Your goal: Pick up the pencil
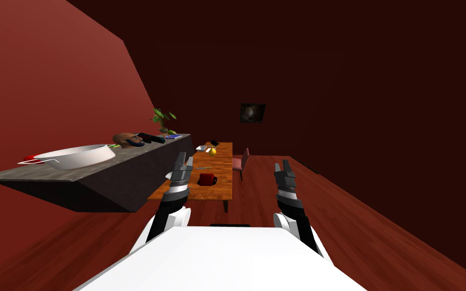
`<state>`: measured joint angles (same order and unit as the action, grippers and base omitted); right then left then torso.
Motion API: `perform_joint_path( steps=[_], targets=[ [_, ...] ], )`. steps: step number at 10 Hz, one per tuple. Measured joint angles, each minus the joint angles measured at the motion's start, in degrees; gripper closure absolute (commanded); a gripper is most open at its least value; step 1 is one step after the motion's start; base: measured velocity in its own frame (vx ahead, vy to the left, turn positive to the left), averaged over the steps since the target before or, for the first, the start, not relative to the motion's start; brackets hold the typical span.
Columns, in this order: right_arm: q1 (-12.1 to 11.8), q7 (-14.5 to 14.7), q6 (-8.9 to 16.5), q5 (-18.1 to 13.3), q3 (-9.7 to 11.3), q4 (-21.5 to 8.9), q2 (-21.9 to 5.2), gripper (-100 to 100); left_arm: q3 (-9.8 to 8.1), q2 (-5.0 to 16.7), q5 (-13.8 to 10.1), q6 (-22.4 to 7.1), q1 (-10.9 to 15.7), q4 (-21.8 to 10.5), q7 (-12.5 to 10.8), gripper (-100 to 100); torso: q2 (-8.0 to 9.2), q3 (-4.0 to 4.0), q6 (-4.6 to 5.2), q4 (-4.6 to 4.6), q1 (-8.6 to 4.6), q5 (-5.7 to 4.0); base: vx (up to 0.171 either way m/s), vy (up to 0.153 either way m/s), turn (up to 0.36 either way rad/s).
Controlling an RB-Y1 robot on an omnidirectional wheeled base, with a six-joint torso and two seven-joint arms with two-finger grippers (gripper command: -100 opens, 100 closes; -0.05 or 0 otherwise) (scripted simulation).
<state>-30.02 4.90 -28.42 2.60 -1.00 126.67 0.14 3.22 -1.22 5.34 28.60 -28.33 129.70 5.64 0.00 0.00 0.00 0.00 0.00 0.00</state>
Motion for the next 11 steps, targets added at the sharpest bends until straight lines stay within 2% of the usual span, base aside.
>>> perform_joint_path(
  steps=[3, 7, 9, 11],
  targets=[
    [0.0, 0.0, 0.0, 0.0, 0.0, 0.0, 0.0, 0, -0.12, 3.2, 0.7, -2.3, 0.4, -0.7, 0.2, -100, 0.06, 0.03, 0.01, 0.01, -0.41, -0.08, -0.018, -0.115, -0.027],
    [0.0, 0.0, 0.0, 0.0, 0.0, 0.0, 0.0, 0, -1.56, 7.4, 2.1, -5.4, 2.2, -7.5, 0.9, -100, 0.05, 0.03, 0.01, 0.01, -0.75, -0.16, -0.016, -0.170, -0.028],
    [0.0, 0.0, 0.0, 0.0, 0.0, 0.0, 0.0, 0, -2.11, 8.5, 2.5, -7.7, 2.5, -8.6, 1.0, -100, 0.01, 0.01, 0.00, 0.00, -0.43, -0.10, 0.015, -0.124, -0.036],
    [0.0, 0.0, 0.0, 0.0, 0.0, 0.0, 0.0, 0, -2.65, 9.2, 3.2, -10.0, 3.9, -11.5, 1.4, -100, -0.04, -0.03, 0.00, -0.01, -0.49, -0.12, 0.007, -0.131, -0.022]
  ],
)
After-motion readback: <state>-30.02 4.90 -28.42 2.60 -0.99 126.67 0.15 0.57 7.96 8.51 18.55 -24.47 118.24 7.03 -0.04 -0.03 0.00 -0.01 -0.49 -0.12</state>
